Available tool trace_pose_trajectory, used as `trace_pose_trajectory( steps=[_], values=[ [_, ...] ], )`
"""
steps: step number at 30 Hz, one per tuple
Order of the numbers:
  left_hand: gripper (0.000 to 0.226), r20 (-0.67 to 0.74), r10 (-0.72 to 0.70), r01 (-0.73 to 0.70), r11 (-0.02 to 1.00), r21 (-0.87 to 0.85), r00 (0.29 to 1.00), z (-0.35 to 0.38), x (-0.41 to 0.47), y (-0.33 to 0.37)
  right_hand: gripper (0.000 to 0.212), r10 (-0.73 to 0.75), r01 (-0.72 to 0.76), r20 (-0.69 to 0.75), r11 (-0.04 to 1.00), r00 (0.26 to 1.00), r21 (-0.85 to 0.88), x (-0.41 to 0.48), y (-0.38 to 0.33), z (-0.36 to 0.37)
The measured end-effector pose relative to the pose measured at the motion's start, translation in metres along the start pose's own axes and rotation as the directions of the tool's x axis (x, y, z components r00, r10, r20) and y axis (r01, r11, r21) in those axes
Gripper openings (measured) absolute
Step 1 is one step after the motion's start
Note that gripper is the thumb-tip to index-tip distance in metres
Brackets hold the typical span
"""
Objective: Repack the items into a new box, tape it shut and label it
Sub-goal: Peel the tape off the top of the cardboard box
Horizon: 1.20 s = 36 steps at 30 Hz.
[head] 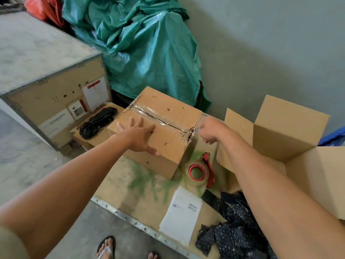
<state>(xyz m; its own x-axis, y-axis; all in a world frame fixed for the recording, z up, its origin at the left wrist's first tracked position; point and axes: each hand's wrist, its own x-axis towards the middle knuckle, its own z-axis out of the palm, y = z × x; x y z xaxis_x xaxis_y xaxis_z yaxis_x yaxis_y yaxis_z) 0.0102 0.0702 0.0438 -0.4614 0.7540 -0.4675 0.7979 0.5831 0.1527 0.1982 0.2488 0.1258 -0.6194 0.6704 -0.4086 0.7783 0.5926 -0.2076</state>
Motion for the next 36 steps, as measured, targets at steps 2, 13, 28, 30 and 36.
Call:
trace_pose_trajectory(
  steps=[2,13,28,30,36],
  values=[
    [0.130,-0.009,-0.002,0.002,1.000,0.009,1.000,0.001,-0.001,-0.001,0.023,0.008,-0.008,-0.001,0.999,1.000,0.052,0.004,-0.001,0.009],
    [0.128,-0.011,-0.014,0.014,1.000,0.002,1.000,-0.001,-0.006,0.002,0.011,0.040,-0.032,-0.080,0.995,0.996,0.098,0.008,-0.009,0.028],
    [0.130,-0.019,-0.012,0.012,1.000,0.013,1.000,-0.001,-0.005,0.001,0.018,0.042,-0.055,0.082,0.986,0.996,0.156,0.001,-0.023,0.029],
    [0.129,-0.023,-0.012,0.013,1.000,0.011,1.000,0.000,-0.005,0.000,0.022,0.032,-0.040,0.063,0.991,0.997,0.127,-0.003,-0.025,0.032],
    [0.129,-0.025,-0.008,0.008,1.000,0.012,1.000,0.000,-0.004,0.000,0.008,0.017,-0.022,0.099,0.999,0.995,0.043,0.000,-0.022,0.039]
  ],
)
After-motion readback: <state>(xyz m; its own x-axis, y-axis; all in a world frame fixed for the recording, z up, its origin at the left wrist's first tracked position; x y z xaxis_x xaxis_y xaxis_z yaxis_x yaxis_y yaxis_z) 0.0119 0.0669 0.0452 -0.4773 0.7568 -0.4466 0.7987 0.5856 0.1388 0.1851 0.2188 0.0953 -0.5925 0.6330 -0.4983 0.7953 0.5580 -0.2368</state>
